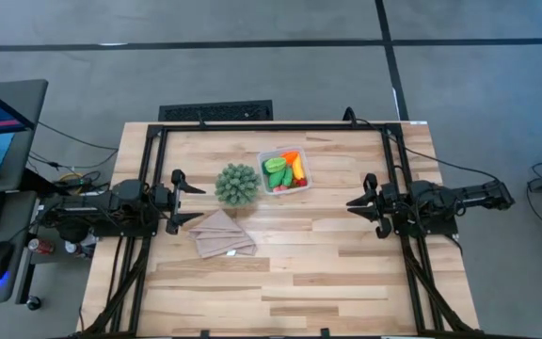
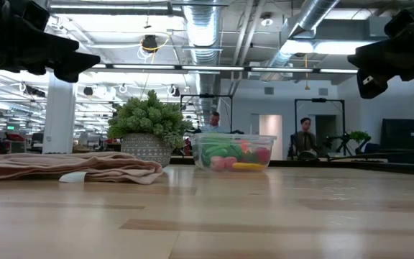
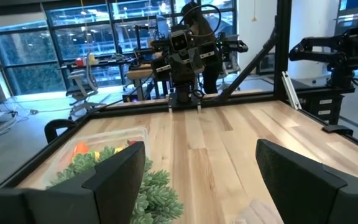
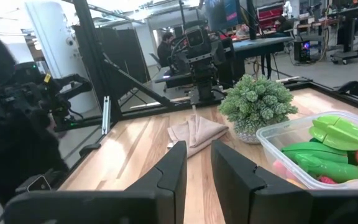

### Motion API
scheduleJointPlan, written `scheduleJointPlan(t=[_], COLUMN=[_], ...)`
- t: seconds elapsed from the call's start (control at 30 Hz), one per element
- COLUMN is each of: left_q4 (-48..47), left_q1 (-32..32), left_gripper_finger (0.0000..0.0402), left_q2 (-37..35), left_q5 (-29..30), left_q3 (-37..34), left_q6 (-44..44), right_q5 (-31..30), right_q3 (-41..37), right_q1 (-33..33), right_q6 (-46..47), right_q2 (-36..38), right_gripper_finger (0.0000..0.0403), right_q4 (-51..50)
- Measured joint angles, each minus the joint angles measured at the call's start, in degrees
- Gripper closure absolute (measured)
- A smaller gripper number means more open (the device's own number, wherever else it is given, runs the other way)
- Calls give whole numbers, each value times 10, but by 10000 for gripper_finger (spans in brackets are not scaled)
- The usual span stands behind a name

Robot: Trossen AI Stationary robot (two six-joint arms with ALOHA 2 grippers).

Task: Pick and placing Produce into tupperware
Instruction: Return to Home Position

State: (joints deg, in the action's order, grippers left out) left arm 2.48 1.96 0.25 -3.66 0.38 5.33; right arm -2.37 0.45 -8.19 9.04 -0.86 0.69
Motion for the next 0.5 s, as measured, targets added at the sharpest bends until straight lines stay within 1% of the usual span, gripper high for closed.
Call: scheduleJointPlan(t=[0.5], left_q4=[0], left_q1=[0], left_gripper_finger=[102], left_q2=[0], left_q5=[0], left_q3=[0], left_q6=[2], right_q5=[0], right_q3=[0], right_q1=[0], right_q6=[0], right_q2=[0], right_gripper_finger=[335], right_q4=[0])
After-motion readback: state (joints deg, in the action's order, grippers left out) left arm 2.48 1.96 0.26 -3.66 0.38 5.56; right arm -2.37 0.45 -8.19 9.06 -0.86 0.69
